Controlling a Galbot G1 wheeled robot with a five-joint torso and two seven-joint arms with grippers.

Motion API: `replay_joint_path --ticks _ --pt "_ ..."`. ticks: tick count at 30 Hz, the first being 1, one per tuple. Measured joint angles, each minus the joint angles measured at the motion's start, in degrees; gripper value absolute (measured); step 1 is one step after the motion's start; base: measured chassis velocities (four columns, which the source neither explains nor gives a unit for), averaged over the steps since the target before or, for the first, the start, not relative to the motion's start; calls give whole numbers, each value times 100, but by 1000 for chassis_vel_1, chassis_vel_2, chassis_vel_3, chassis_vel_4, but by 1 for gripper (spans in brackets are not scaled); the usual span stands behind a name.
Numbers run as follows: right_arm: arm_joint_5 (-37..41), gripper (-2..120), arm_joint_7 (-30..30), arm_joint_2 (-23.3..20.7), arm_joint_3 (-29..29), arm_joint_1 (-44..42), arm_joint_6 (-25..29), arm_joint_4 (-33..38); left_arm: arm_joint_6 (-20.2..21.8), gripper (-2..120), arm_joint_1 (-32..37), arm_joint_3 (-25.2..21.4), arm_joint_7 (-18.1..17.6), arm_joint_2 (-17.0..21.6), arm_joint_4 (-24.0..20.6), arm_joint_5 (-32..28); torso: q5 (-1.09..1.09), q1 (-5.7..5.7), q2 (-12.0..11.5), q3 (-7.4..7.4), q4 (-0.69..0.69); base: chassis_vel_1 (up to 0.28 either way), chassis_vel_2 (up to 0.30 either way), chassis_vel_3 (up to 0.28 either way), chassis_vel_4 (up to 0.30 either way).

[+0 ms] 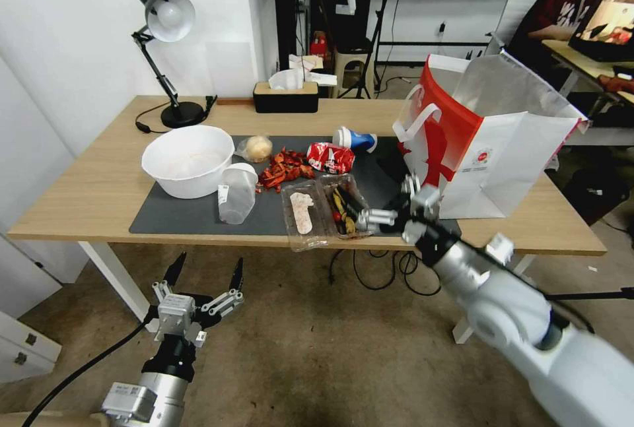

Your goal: Pick up the trash from the table and place it into the takeout bag.

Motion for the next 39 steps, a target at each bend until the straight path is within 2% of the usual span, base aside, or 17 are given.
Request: replay_joint_path --ticks 4,6,8,9,12,19,22,30,39 --pt "106 100 364 -62 -582 793 -726 -161 -1 100 29 -8 -4 -73 1 43 0 0 0 0 -1 0 0 0 0" --pt "130 100 398 -64 -635 858 -814 -172 -2 100 29 -8 -3 -78 5 50 1 0 0 0 -1 0 0 0 0" --pt "240 100 564 -54 -928 1191 -1234 -261 -6 100 29 -7 -3 -123 26 98 -2 0 0 0 -1 0 0 0 0" --pt "240 100 564 -54 -928 1191 -1234 -261 -6 100 29 -7 -3 -123 26 98 -2 0 0 0 -1 0 0 0 0" --pt "369 100 874 144 -1516 1857 -1714 -616 -13 100 85 50 13 -253 -6 222 0 0 0 0 0 0 0 0 0" --pt "625 100 1353 329 -1916 2527 -2237 -891 -32 100 64 46 19 -282 14 244 -1 0 1 0 -1 0 0 0 0" --pt "849 100 1866 460 -2105 2940 -2651 -1191 -37 100 36 45 36 -269 14 243 0 0 1 0 -2 0 0 0 0" --pt "1313 100 2709 748 -2375 3450 -2998 -1839 -36 100 -28 17 41 -195 -2 169 0 1 1 0 -2 0 0 0 0" --pt "1490 100 3039 1138 -2578 3773 -3067 -2390 -28 100 -25 17 35 -149 -17 98 0 0 1 0 -1 0 0 0 0"
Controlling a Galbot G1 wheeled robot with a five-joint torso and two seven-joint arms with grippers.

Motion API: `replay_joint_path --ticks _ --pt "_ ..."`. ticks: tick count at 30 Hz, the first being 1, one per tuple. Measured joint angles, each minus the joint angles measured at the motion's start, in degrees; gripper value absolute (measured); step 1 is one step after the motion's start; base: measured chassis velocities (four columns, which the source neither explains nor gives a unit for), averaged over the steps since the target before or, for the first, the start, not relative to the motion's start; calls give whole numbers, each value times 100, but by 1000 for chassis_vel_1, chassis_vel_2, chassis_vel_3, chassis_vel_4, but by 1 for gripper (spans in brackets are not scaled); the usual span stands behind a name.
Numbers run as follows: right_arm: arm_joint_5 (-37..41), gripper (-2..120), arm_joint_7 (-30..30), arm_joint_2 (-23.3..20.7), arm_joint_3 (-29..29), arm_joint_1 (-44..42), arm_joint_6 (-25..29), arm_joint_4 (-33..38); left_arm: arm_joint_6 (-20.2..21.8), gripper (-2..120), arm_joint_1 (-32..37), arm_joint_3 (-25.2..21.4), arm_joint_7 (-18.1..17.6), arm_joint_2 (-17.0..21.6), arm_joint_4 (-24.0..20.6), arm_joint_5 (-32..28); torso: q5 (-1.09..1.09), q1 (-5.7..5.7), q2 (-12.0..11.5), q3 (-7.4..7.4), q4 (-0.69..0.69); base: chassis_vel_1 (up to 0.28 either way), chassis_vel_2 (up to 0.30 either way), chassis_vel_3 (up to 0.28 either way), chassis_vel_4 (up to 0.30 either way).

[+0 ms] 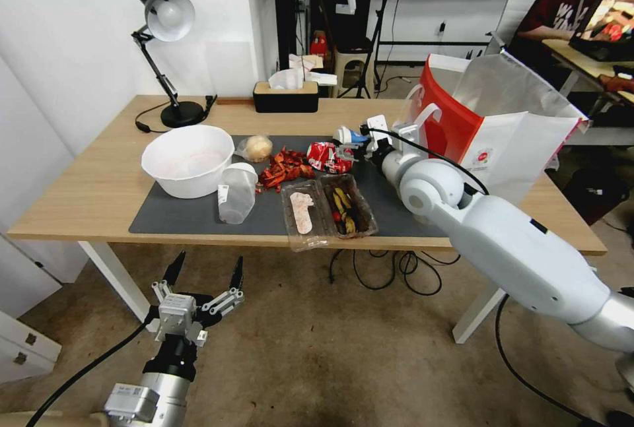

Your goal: Pick up the trash from the table and place it into the takeout bag.

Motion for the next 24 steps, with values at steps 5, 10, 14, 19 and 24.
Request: replay_joint_path --ticks 5,10,14,19,24 --pt "15 100 155 188 -79 98 -130 -210 6 100 -17 0 -2 23 7 -12 0 0 0 0 0 0 0 0 0" --pt "48 100 177 327 -181 296 -195 -533 11 100 -48 9 -8 27 49 -20 -1 0 0 0 0 0 0 0 0" --pt "104 100 133 445 -248 462 -211 -824 13 100 -69 15 -9 31 74 -26 0 0 0 0 0 0 0 0 0" --pt "107 100 67 547 -301 570 -223 -1038 18 100 -85 13 -9 43 79 -48 0 0 0 0 0 0 0 0 0" --pt "107 100 56 671 -337 674 -341 -1270 27 100 -111 -6 -10 92 83 -111 0 0 0 -1 0 0 0 0 0"
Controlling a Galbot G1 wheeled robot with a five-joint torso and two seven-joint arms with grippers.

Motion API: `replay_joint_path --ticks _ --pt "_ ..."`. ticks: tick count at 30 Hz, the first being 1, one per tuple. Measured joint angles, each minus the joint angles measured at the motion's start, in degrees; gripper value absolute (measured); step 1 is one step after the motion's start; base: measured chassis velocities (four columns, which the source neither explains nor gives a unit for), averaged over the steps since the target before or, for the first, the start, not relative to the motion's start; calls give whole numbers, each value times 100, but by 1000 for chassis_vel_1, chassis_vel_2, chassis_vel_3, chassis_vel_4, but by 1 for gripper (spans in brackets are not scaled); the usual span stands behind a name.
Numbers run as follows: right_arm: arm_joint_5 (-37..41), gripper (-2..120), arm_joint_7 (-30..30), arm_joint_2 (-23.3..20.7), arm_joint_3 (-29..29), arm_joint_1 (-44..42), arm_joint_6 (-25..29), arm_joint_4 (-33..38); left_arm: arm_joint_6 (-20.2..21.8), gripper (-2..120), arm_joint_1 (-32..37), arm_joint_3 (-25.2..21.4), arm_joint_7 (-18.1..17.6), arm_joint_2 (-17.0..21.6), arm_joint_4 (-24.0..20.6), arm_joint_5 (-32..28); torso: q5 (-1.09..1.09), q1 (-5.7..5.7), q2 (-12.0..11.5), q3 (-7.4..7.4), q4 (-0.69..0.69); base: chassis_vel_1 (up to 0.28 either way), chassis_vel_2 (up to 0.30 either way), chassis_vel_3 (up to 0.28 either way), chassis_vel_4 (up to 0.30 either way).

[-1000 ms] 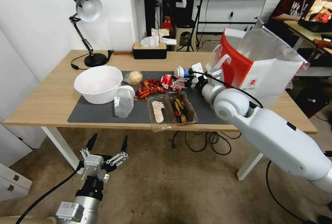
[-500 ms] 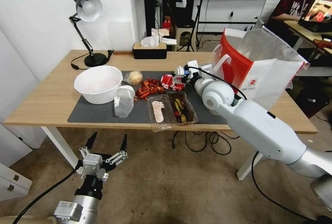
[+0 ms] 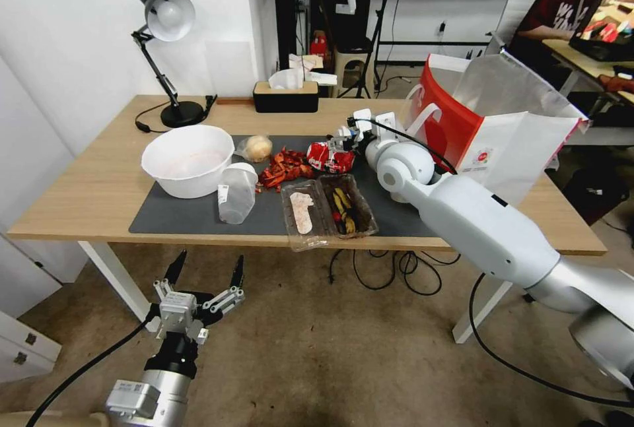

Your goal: Pick up the trash from the table and place it into the takeout bag.

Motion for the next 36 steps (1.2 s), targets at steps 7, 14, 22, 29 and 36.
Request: replay_joint_path --ticks 7,14,22,29,36 --pt "3 100 -21 165 -75 141 -136 -282 20 100 -48 -36 -16 74 1 -99 0 -1 0 0 0 0 0 0 0" --pt "3 100 -360 196 -199 238 -213 -434 39 100 -77 -34 -20 102 20 -127 0 0 0 0 0 0 0 0 0" --pt "7 100 -591 270 -281 268 -519 -658 115 100 -121 -29 -25 126 38 -171 1 0 0 0 0 0 0 0 0" --pt "-2 100 -608 347 -292 211 -639 -783 122 100 -149 -52 -38 144 39 -210 0 0 0 0 0 0 0 0 0" --pt "1 100 -588 401 -264 127 -659 -883 123 100 -153 -45 -42 145 41 -213 0 0 0 0 0 0 0 0 0"
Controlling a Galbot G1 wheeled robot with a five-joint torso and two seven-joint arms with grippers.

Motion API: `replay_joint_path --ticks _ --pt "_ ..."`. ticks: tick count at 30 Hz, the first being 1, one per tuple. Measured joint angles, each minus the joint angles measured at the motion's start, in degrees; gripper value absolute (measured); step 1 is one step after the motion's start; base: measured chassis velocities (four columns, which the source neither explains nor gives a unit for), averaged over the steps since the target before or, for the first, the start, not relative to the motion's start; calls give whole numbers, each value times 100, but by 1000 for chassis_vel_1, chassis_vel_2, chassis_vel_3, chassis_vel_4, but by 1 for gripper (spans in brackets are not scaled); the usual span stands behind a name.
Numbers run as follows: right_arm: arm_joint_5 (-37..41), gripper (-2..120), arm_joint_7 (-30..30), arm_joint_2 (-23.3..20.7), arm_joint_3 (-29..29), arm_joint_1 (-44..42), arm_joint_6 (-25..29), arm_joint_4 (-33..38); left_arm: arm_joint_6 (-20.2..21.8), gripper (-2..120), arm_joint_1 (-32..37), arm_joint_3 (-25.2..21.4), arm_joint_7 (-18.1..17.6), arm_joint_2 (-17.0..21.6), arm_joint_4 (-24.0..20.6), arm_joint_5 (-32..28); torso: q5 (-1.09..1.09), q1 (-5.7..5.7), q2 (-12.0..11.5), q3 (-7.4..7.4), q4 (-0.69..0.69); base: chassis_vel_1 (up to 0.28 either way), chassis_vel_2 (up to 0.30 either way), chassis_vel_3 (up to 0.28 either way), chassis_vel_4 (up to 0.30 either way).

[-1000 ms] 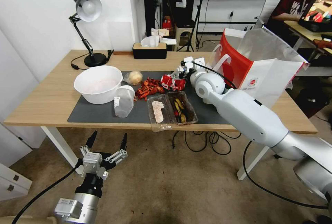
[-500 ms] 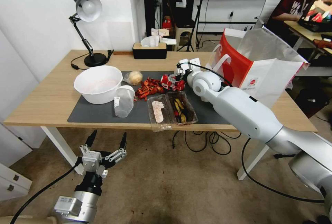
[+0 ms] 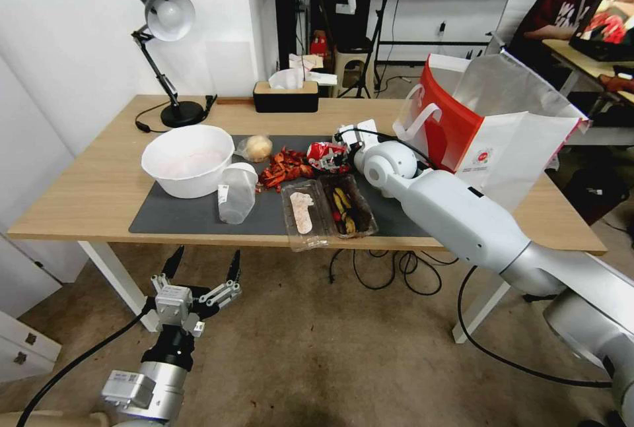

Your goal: Pick up the trash from the table and place it into the takeout bag.

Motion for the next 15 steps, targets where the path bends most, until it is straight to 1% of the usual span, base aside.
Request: replay_joint_path --ticks 12,13,14,15 --pt "24 100 17 -12 111 -136 46 -30 0 100 -1 23 -7 -7 0 3 0 0 0 -1 1 0 0 0 0" --pt "30 99 12 -18 120 -142 60 -27 0 100 -4 28 -8 -11 0 5 0 0 0 -1 0 0 0 0 0" --pt "30 95 2 -27 127 -148 86 -27 0 100 -9 31 -11 -12 1 5 0 0 0 -1 0 0 0 0 0" --pt "30 95 2 -27 127 -148 86 -27 0 100 -9 31 -11 -12 1 5 0 0 0 -1 0 0 0 0 0"
